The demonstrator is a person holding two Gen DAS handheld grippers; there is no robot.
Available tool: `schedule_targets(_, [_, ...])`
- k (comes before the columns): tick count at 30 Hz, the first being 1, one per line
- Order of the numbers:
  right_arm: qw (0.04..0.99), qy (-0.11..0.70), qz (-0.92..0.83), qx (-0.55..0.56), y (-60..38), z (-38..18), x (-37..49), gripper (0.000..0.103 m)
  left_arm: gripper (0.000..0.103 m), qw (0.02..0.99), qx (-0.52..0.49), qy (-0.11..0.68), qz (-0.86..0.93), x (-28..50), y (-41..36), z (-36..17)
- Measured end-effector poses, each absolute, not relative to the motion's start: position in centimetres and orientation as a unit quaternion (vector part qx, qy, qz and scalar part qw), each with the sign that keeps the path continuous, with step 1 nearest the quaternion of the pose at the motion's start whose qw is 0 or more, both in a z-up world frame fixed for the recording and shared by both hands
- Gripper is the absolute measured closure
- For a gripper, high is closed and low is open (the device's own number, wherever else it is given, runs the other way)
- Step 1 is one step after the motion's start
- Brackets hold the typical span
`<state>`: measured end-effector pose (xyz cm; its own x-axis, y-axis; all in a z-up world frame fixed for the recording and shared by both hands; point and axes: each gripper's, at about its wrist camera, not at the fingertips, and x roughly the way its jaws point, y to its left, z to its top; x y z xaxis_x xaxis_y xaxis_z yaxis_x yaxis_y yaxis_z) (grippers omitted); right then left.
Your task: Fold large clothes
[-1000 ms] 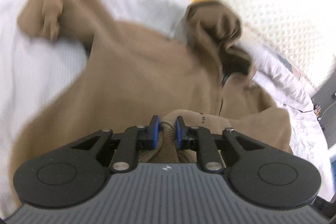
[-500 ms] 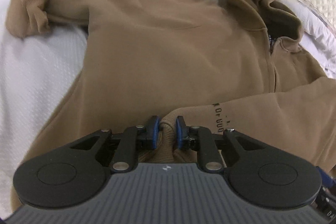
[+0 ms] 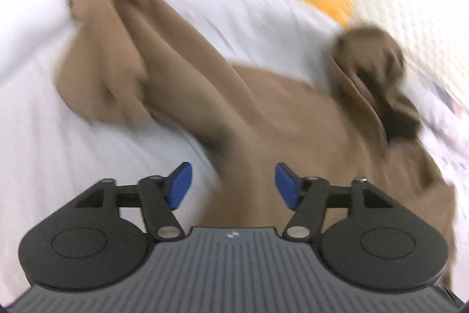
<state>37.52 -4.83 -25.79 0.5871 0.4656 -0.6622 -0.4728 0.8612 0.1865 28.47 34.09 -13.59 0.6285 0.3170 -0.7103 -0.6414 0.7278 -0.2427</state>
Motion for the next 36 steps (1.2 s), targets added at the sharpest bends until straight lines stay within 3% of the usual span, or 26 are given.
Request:
schedule_targets(6, [0.892, 0.37, 0.258, -0.025, -3.8, -25.8, 37.8, 0.03, 0.032, 0.841, -0.235, 0.325, 0.362, 28.9, 41.9, -13.8])
schedule_targets(15, [0.891, 0.378, 0.249, -0.039, -3.0, -25.7, 38.5, 0.029, 0.033, 0.83, -0.203, 0.325, 0.405, 30.4, 47.2, -15.3])
schedule_targets(16, [0.89, 0.38, 0.249, -0.038, -3.0, -25.7, 38.5, 0.029, 0.041, 0.825, -0.202, 0.329, 0.412, 30.7, 47.7, -15.6])
schedule_targets(19, [0.888, 0.383, 0.25, -0.035, -3.1, -25.7, 38.7, 0.029, 0.082, 0.808, -0.179, 0.376, 0.416, 33.2, 48.6, -16.2])
schedule_targets(21, [0.887, 0.385, 0.252, -0.034, -3.1, -25.6, 38.9, 0.028, 0.09, 0.799, -0.153, 0.41, 0.413, 33.7, 48.7, -15.6])
schedule_targets(28, [0.881, 0.394, 0.261, -0.006, -4.1, -24.9, 39.3, 0.03, 0.094, 0.809, -0.136, 0.431, 0.376, 30.7, 48.3, -7.9])
schedule_targets(36, [0.886, 0.383, 0.26, 0.02, -5.9, -23.2, 38.1, 0.031, 0.094, 0.855, -0.198, 0.4, 0.264, 27.8, 41.5, 6.8])
